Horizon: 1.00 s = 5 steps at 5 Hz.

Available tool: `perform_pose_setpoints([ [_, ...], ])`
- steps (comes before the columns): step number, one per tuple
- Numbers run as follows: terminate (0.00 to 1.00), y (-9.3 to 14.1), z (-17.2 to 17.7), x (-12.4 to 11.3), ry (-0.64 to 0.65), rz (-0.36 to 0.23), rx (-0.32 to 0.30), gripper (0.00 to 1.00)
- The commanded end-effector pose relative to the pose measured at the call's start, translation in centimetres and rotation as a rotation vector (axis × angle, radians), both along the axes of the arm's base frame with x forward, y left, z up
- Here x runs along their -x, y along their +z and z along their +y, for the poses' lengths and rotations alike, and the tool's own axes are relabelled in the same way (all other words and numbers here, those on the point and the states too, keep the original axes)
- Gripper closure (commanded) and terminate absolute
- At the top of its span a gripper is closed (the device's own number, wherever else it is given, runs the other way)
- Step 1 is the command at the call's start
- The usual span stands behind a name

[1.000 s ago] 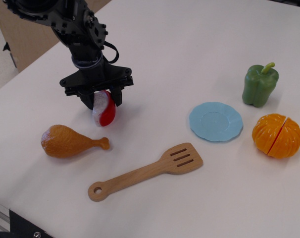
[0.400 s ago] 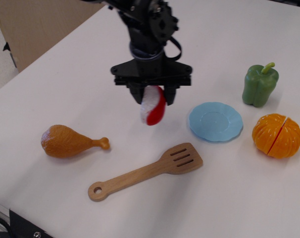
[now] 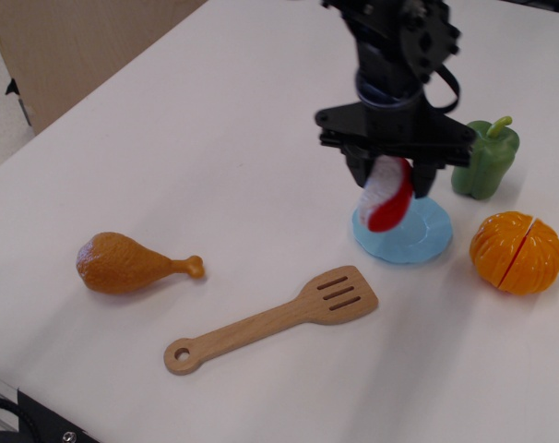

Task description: Put sushi on plate

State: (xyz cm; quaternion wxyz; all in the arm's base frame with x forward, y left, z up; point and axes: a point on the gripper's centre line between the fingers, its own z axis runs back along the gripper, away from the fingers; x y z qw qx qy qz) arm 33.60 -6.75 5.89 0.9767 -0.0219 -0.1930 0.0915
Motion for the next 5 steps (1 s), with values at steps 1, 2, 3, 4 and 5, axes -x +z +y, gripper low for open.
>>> perform_pose_setpoints([
  [1,0.0,-0.4,0.9,-0.3,0.115,-0.01,-0.011,1.0],
  [2,0.0,-1.1,1.1,-0.5,0.133,0.006,-0.013,1.0],
  [3,0.0,-1.5,0.9,-0.5,0.144,-0.004,0.023,1.0],
  [4,0.0,-1.4,0.6,-0.6,0.155,-0.001,0.04,0.0],
  [5,0.0,-0.6,0.7,-0.2,0.153,-0.01,0.024,0.0],
])
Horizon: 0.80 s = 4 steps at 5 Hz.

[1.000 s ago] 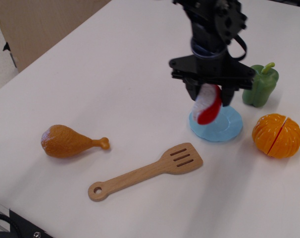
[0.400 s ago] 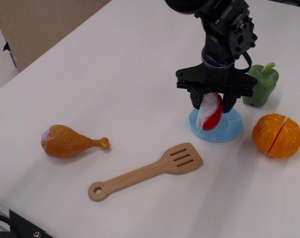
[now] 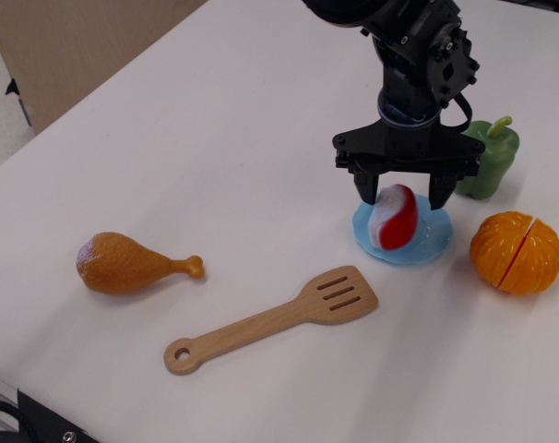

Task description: Put sushi on plate

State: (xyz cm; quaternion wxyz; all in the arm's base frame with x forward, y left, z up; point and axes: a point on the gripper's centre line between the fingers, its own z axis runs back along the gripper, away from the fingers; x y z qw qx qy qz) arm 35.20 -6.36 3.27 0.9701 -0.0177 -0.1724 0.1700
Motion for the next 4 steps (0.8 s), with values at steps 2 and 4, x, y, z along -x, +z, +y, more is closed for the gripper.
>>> perform_pose_setpoints([
  [2,0.0,6.2,1.2,4.3,0.027,-0.091,-0.074,0.0],
  [4,0.0,6.2,1.2,4.3,0.027,-0.091,-0.074,0.0],
])
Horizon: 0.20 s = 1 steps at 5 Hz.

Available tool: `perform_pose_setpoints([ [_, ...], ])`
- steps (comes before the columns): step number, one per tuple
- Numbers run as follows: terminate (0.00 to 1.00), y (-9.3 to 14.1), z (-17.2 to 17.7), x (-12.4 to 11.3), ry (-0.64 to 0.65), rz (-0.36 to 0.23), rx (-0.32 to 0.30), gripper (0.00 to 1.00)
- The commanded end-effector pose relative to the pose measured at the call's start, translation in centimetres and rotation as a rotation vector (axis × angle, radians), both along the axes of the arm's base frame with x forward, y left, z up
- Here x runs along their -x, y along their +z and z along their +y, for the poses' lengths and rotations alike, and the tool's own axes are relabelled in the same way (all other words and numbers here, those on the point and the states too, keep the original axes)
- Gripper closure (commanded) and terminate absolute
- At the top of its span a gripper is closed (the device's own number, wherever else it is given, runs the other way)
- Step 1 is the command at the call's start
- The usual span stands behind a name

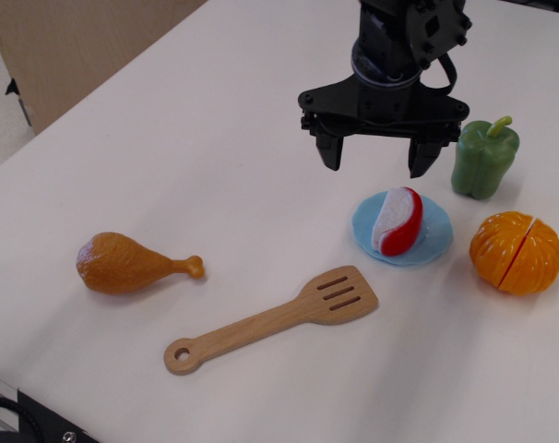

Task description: Put sushi on plate

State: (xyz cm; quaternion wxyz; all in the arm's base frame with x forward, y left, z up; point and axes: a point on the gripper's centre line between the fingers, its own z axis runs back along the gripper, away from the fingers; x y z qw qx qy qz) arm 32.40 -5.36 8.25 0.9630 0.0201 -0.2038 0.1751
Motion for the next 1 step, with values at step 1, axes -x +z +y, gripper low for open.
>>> perform_pose_setpoints([
  [1,1.0,1.22,0.18,1.48,-0.001,-0.041,0.008,0.0],
])
